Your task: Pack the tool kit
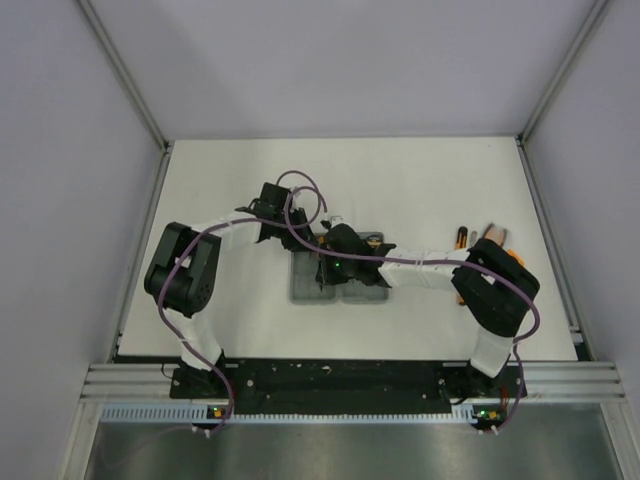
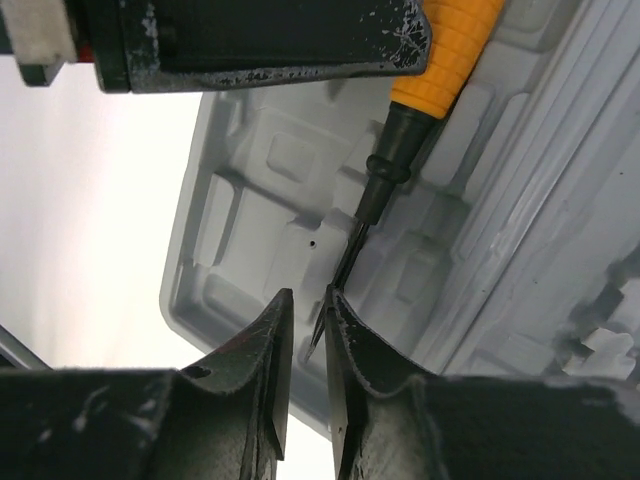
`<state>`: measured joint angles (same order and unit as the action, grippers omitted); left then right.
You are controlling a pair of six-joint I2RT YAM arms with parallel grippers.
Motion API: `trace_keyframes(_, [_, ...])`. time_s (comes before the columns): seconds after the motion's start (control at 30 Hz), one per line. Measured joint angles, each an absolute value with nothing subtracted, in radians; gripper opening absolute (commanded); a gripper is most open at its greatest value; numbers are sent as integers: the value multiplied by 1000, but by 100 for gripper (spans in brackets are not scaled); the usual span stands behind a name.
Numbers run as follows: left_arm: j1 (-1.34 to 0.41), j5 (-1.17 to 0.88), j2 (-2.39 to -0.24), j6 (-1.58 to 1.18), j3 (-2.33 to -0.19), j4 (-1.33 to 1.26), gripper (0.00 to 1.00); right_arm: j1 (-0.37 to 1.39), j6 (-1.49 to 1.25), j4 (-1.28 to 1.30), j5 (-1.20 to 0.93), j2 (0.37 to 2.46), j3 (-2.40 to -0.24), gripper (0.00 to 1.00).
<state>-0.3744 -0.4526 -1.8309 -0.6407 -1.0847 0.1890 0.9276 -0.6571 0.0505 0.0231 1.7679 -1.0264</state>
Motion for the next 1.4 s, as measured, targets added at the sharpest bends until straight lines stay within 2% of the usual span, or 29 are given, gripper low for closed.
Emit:
trace_keyframes(0.2, [-377, -443, -1844, -632, -1092, 197, 20, 929, -669, 52, 10, 1776, -1026, 5])
trace_keyframes(0.4, [-382, -435, -1844, -628, -1093, 199, 24, 933, -685, 69, 4, 1778, -1026, 1])
trace_keyframes(0.63, [-388, -419, -1846, -620, -1098, 210, 33, 934, -696, 74, 2, 1777, -1021, 3])
trace_keyframes(0.77, [-390, -419, -1846, -617, -1100, 213, 35, 934, -692, 78, 8, 1762, -1019, 4])
trace_keyframes(0.93, [-395, -423, -1846, -616, -1100, 229, 37, 934, -691, 125, 60, 1652, -1007, 12])
trace_keyframes(1.1, [-398, -429, -1846, -617, -1102, 240, 37, 934, -688, 130, 84, 1607, -1010, 15])
trace_keyframes(1.4, [-403, -427, -1849, -630, -1112, 240, 31, 941, -688, 176, 77, 1706, -1010, 14])
